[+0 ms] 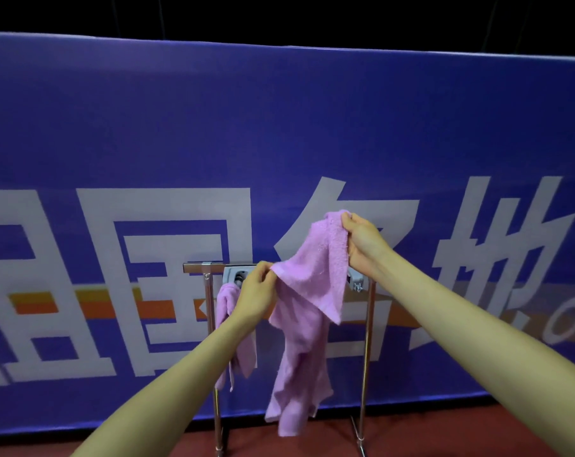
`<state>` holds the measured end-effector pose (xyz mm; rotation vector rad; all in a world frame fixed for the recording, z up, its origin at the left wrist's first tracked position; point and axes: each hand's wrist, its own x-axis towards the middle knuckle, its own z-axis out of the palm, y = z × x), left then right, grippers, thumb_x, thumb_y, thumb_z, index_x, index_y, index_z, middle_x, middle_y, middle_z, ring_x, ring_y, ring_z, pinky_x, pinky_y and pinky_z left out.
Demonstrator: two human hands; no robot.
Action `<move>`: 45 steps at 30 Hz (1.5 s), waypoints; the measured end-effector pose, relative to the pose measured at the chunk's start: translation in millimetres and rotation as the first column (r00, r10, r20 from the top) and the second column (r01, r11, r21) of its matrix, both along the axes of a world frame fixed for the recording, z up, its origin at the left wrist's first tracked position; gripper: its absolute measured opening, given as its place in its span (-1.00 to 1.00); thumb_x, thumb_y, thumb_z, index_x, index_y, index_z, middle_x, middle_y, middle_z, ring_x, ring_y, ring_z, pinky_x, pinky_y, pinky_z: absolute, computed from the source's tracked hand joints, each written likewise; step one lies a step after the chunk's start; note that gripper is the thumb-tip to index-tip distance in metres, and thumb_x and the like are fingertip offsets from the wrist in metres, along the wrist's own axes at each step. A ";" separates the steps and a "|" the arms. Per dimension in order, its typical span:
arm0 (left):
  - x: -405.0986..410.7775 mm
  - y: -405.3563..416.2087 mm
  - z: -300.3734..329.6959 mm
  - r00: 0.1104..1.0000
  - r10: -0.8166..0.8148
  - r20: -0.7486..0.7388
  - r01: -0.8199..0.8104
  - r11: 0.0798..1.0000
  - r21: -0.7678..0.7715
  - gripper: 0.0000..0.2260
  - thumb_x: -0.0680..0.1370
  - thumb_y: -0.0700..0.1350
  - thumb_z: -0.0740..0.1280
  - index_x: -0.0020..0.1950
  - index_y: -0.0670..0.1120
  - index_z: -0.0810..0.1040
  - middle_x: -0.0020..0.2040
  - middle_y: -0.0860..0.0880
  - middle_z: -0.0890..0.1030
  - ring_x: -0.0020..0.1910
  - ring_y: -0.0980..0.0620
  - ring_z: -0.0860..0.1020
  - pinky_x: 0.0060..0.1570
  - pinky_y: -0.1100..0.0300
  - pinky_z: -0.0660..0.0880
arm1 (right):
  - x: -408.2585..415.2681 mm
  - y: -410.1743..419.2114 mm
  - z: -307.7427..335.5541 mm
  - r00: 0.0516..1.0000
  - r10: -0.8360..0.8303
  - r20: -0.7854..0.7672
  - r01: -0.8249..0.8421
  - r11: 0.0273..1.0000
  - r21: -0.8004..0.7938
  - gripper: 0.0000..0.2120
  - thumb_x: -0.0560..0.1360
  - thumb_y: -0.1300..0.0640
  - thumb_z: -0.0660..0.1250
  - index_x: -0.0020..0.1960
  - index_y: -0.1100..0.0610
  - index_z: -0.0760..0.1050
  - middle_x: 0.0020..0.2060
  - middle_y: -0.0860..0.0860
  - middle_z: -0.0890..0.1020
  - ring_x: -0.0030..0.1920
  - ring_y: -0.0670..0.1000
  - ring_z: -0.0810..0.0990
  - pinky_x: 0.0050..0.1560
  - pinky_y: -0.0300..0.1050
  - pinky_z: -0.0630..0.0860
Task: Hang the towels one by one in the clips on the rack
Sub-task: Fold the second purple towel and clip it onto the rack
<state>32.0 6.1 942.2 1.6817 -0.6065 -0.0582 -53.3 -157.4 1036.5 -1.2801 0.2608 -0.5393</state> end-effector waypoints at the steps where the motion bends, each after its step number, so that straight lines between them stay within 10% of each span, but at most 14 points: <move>1: -1.2 0.9 5.9 0.999 0.029 -0.016 -0.030 0.999 -0.034 -0.84 0.60 -0.18 0.13 -0.05 -0.13 0.49 -0.20 0.02 0.53 -0.21 0.10 0.45 -0.20 0.27 0.40 | 1.6 -0.4 -3.3 0.996 -0.073 -0.054 0.069 0.995 -0.076 -0.75 0.63 0.17 0.11 -0.11 0.16 0.52 -0.22 0.09 0.61 -0.21 0.02 0.58 -0.16 -0.10 0.53; 12: 34.7 24.4 75.0 0.953 0.192 0.233 -0.222 0.968 0.112 -0.77 0.60 -0.16 0.12 -0.05 -0.29 0.48 -0.10 -0.15 0.56 -0.13 -0.06 0.44 -0.13 0.08 0.34 | 3.4 -12.7 -33.9 0.885 -0.405 -0.230 0.285 0.861 -0.421 -0.73 0.50 0.23 0.30 -0.32 0.08 0.30 -0.31 0.10 0.42 -0.24 0.05 0.38 -0.26 -0.11 0.32; 17: 39.6 27.6 104.3 0.935 0.177 0.307 -0.251 0.943 0.220 -0.75 0.61 -0.14 0.13 0.04 -0.24 0.55 -0.01 -0.13 0.59 -0.03 -0.09 0.50 -0.09 0.14 0.35 | -5.9 -9.7 -25.8 0.966 -0.177 -0.189 0.154 0.979 -0.132 -0.83 0.53 0.38 0.23 -0.07 0.15 0.49 -0.23 0.09 0.57 -0.42 -0.05 0.53 -0.54 -0.29 0.42; 26: 38.4 21.9 133.1 0.950 0.150 0.275 -0.201 0.965 0.167 -0.83 0.58 -0.14 0.20 -0.02 -0.18 0.56 0.00 -0.17 0.62 -0.07 -0.07 0.55 -0.04 0.08 0.48 | -0.7 -2.6 -25.2 1.000 -0.017 0.011 0.013 0.958 0.288 -0.58 0.49 0.57 -0.02 0.16 0.28 0.45 -0.12 0.15 0.61 -0.16 0.04 0.59 -0.27 -0.17 0.62; 34: 22.9 27.9 144.6 0.955 -0.179 0.237 0.137 0.973 0.184 -0.80 0.57 -0.34 0.12 -0.15 -0.09 0.40 -0.37 -0.06 0.39 -0.47 0.08 0.30 -0.47 0.22 0.30 | 5.7 0.9 -47.7 0.967 -0.254 0.008 0.250 0.948 -0.196 -0.72 0.36 0.55 0.29 -0.13 0.21 0.54 -0.24 0.11 0.60 -0.13 0.05 0.54 -0.11 -0.15 0.49; 39: 29.5 38.9 143.6 0.893 -0.219 0.392 0.043 0.911 0.411 -0.61 0.47 -0.40 0.06 -0.22 -0.10 0.64 -0.22 -0.05 0.61 -0.28 0.03 0.49 -0.25 0.20 0.45 | 8.4 -3.6 -47.3 0.960 -0.278 -0.030 0.247 0.895 -0.372 -0.90 0.44 0.27 0.36 -0.25 0.18 0.55 -0.30 0.10 0.61 -0.24 0.03 0.57 -0.14 -0.05 0.52; 45: 32.4 45.2 138.8 0.800 -0.310 0.514 -0.130 0.746 0.653 -0.56 0.52 -0.37 0.06 0.18 -0.06 0.62 -0.01 -0.02 0.50 -0.07 0.01 0.46 -0.06 0.25 0.35 | 10.6 -4.2 -43.4 0.931 -0.360 -0.054 0.268 0.780 -0.565 -0.54 0.55 0.02 0.28 -0.46 0.09 0.23 -0.48 0.04 0.28 -0.39 0.01 0.27 -0.33 -0.10 0.17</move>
